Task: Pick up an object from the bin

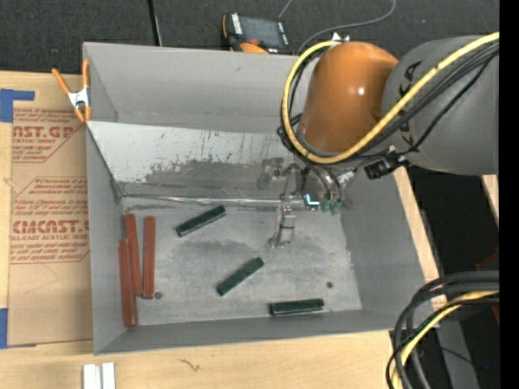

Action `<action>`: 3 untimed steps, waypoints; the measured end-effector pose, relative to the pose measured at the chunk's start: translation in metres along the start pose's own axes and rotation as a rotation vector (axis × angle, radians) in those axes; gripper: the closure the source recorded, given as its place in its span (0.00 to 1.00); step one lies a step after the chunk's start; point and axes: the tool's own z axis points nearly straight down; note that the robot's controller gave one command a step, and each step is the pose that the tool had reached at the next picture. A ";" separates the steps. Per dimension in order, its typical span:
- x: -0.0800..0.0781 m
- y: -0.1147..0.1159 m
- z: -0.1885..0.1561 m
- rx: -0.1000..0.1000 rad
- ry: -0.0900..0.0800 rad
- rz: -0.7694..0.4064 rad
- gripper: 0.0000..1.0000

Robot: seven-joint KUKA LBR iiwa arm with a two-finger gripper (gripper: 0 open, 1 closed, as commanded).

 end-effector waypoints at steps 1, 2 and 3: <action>0.052 0.007 0.132 0.000 0.000 -0.302 0.00; 0.050 0.007 0.129 0.000 -0.005 -0.300 1.00; -0.008 0.013 -0.002 0.003 -0.016 -0.544 1.00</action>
Offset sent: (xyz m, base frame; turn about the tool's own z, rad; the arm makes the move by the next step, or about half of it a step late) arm -0.0505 0.0059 -0.1284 -0.3005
